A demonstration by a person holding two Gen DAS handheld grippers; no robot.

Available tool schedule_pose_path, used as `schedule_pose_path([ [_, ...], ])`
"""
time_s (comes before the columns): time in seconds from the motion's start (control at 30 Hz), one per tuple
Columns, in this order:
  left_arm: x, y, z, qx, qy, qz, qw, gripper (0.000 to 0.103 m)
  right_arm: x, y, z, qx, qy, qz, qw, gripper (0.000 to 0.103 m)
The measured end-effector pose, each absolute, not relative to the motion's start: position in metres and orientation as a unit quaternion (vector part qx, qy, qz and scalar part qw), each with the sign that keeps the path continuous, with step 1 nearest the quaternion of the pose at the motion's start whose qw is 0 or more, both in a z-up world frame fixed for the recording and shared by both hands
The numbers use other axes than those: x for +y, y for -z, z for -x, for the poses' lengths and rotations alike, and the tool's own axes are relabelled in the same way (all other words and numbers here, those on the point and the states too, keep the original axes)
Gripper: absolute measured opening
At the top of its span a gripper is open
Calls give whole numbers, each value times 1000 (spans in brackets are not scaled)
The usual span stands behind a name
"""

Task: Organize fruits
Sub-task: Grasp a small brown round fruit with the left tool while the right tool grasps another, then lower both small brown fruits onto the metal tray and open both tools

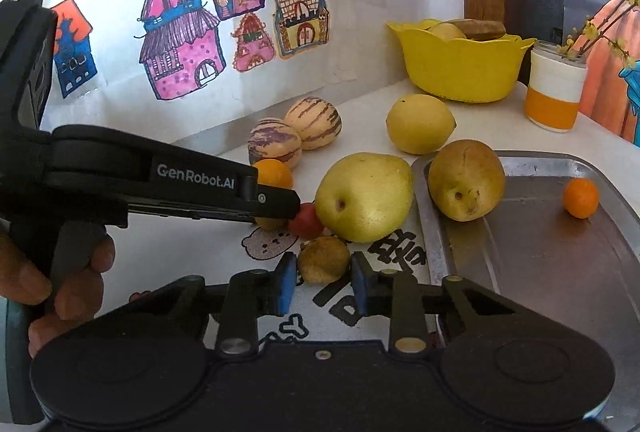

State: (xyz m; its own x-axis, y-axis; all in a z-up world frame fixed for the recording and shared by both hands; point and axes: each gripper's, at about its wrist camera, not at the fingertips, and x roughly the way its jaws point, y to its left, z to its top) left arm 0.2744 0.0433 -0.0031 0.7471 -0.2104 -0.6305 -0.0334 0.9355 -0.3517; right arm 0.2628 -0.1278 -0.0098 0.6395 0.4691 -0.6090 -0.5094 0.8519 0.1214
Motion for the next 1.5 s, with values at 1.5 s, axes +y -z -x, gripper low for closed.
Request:
schedule_pose_path([
  [1.5,-112,-5,-296,340,65,107,932,28,-280,8,-346,336,-181,47,923,31],
])
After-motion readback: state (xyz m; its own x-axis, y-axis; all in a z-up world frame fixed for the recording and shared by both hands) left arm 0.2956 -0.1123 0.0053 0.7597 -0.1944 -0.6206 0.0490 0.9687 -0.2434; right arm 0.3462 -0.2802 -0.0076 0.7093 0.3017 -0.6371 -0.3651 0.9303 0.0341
